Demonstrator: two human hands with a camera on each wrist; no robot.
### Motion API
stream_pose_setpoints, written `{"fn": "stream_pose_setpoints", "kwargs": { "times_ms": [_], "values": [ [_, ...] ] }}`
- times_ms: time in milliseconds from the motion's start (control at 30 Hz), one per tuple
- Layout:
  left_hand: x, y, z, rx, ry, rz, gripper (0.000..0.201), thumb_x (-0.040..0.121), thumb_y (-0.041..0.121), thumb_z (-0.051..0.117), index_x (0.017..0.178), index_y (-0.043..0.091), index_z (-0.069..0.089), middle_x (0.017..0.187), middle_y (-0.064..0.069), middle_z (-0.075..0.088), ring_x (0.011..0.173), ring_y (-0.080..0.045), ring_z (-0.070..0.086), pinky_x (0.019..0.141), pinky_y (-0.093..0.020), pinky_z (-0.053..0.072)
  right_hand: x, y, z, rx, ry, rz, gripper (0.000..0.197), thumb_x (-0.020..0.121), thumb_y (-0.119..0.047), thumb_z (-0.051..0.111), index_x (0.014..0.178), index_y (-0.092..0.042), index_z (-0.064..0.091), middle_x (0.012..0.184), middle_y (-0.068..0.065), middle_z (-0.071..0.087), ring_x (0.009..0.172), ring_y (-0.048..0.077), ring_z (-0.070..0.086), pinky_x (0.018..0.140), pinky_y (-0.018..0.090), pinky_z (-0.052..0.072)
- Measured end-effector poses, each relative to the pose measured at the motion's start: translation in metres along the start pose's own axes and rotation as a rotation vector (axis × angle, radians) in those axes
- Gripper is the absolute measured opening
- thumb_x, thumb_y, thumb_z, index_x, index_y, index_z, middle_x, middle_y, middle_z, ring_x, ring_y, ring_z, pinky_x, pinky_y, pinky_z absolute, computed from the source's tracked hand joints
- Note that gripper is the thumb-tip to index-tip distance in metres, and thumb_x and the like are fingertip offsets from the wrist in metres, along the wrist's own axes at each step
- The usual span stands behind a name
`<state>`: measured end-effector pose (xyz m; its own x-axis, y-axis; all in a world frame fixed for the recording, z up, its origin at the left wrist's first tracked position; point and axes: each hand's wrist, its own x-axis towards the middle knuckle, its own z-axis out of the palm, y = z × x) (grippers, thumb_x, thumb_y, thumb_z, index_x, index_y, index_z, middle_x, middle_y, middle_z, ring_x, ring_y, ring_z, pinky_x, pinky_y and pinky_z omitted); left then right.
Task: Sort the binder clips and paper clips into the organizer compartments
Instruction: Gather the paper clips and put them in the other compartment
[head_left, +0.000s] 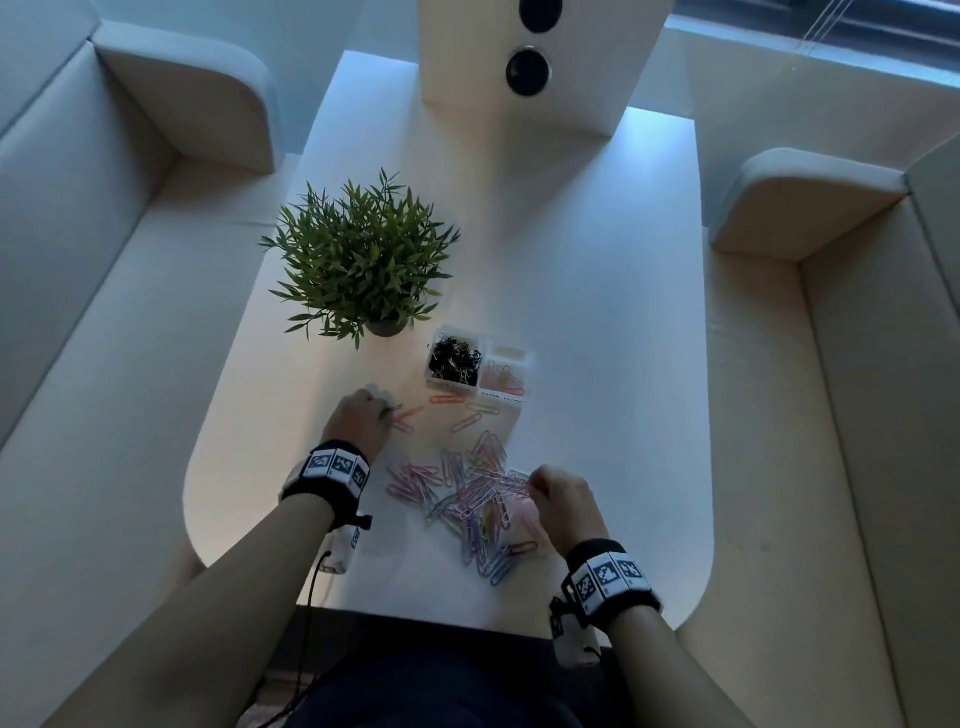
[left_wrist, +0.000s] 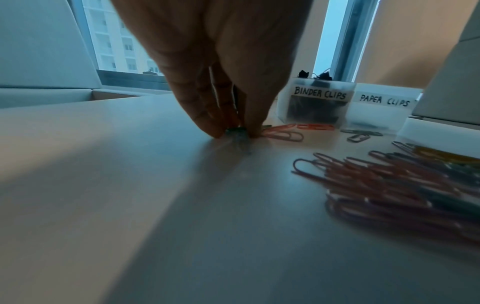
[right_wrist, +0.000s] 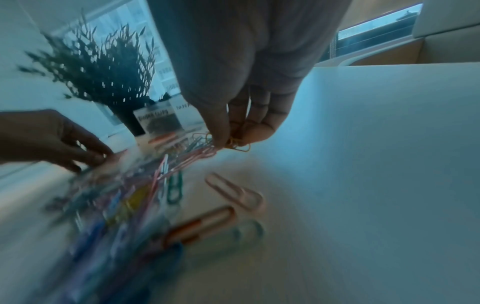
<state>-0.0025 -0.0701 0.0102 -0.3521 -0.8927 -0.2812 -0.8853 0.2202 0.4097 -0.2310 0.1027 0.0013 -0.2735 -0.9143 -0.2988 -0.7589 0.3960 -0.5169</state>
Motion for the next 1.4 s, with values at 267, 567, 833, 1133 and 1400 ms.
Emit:
{"fn": "stream_pose_setpoints", "kwargs": {
  "times_ms": [267,567,833,1133,1400],
  "values": [
    [0.002,-0.006,0.008,0.3,-0.158,0.088,0.03,0.096,0.013,0.036,0.123,0.005,0.046,0.121,-0.019,0.051,0.11,-0.035,0.048,0.095,-0.038,0.04,0.019,-0.021,-0.046,0.196,0.114,-0.014,0.005,0.083,-0.012,0.068,0.086,-0.008,0.07,0.078,0.002,0.07,0.07,0.013,0.063,0.068,0.021,0.05],
    [-0.008,-0.022,0.021,0.606,-0.225,0.262,0.047,0.056,0.015,0.083,0.094,-0.004,0.063,0.083,-0.022,0.066,0.068,-0.034,0.063,0.046,-0.033,0.054,0.105,-0.057,-0.073,0.066,0.249,-0.027,0.009,0.085,-0.006,0.062,0.087,-0.003,0.07,0.082,0.014,0.071,0.074,0.026,0.066,0.072,0.029,0.054],
    [-0.032,-0.015,0.021,0.469,-0.059,0.34,0.042,0.054,0.004,0.065,0.093,-0.002,0.053,0.081,-0.022,0.063,0.062,-0.033,0.062,0.044,-0.033,0.053,0.123,-0.08,-0.05,-0.208,0.165,-0.181,0.014,0.086,-0.008,0.061,0.094,0.001,0.067,0.085,0.016,0.067,0.079,0.03,0.063,0.066,0.037,0.055],
    [-0.036,-0.005,0.025,0.376,-0.062,0.263,0.03,0.07,-0.007,0.047,0.097,0.003,0.052,0.1,-0.016,0.054,0.086,-0.028,0.051,0.073,-0.033,0.05,0.062,-0.06,0.027,-0.304,0.045,-0.554,0.033,0.082,0.003,0.047,0.111,-0.001,0.061,0.12,0.017,0.061,0.114,0.031,0.054,0.088,0.042,0.053],
    [-0.036,-0.01,0.027,0.169,-0.097,0.148,0.027,0.076,-0.01,0.046,0.1,0.0,0.052,0.102,-0.018,0.053,0.087,-0.031,0.052,0.077,-0.036,0.048,0.074,-0.076,0.056,-0.413,-0.075,-0.418,0.046,0.078,-0.007,0.038,0.122,-0.002,0.051,0.123,0.017,0.052,0.113,0.038,0.049,0.078,0.052,0.051]
  ]
}}
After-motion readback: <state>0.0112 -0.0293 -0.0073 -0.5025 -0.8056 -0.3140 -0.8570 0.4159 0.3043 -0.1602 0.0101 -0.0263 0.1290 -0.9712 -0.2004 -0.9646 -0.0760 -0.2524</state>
